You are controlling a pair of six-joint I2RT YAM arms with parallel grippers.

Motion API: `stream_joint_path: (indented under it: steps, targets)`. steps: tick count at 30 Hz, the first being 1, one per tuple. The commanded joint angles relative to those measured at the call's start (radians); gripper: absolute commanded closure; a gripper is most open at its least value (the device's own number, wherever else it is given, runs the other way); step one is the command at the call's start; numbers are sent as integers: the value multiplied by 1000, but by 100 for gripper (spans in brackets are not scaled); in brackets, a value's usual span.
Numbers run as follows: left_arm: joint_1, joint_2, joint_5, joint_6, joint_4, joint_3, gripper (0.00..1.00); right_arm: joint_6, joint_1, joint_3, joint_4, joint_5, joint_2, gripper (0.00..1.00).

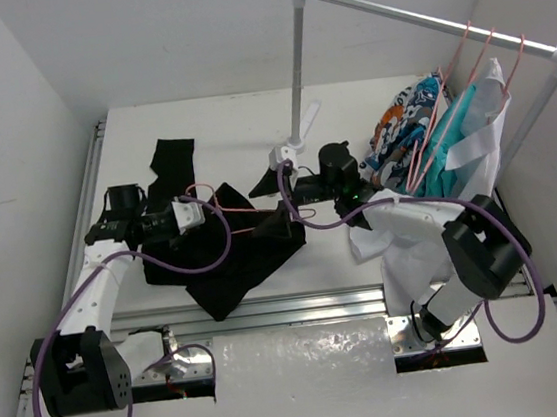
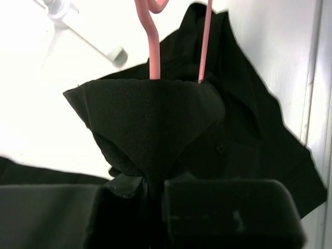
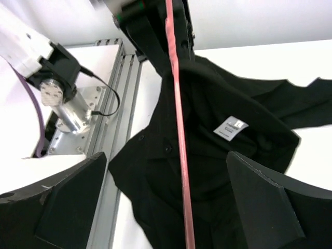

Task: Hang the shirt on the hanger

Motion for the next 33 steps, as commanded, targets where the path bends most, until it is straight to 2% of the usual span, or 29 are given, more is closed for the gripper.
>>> stream_joint_path:
  steps: [1,3,6,7,8,9,10,12,14,15,18,22,25,28,30,31,32,33]
  targets:
    - [2,-16,-11,118,-66,23,100,49,-35,79,-78,-55,-110,1]
    - [1,-50,-31,103,-4,-24,100,93,-61,113,-140,-75,-127,1]
    - [1,-84,-31,112,-30,-24,100,144,-69,240,-311,85,-110,1]
    - [1,-78,-30,117,-44,-16,100,149,-68,265,-351,187,-90,4]
    - [1,-79,-28,120,-50,-11,100,160,-68,293,-418,240,-38,12]
    - [-1,-92,-30,121,-50,-13,100,178,-68,346,-452,280,-7,34]
    - [-1,-98,-30,123,-55,-11,100,180,-68,372,-518,349,63,52]
    - [-2,-104,-34,129,-84,-2,100,187,-62,478,-603,391,140,76]
    - [-1,-112,-43,132,-94,4,100,198,-55,553,-725,382,261,68]
    - [-2,-121,-48,131,-98,5,100,212,-52,610,-750,373,295,51]
    - [-2,-121,-57,125,-98,12,100,215,-37,688,-825,372,401,36]
    - [-1,-118,-47,122,-104,33,100,252,-35,753,-891,356,488,29]
    - [-2,-115,-40,118,-107,58,100,272,-35,860,-991,328,588,29]
    - [-2,-112,-37,111,-105,71,100,275,-34,952,-1065,273,668,33]
    - [1,-109,-37,108,-99,75,100,275,-34,937,-1054,241,668,46]
    - [1,-109,-36,97,-90,76,100,281,-34,905,-1027,236,662,55]
    - [1,-109,-34,88,-79,78,100,279,-34,891,-1016,234,653,75]
    - [4,-109,-37,74,-67,79,100,276,-34,877,-1013,248,633,85]
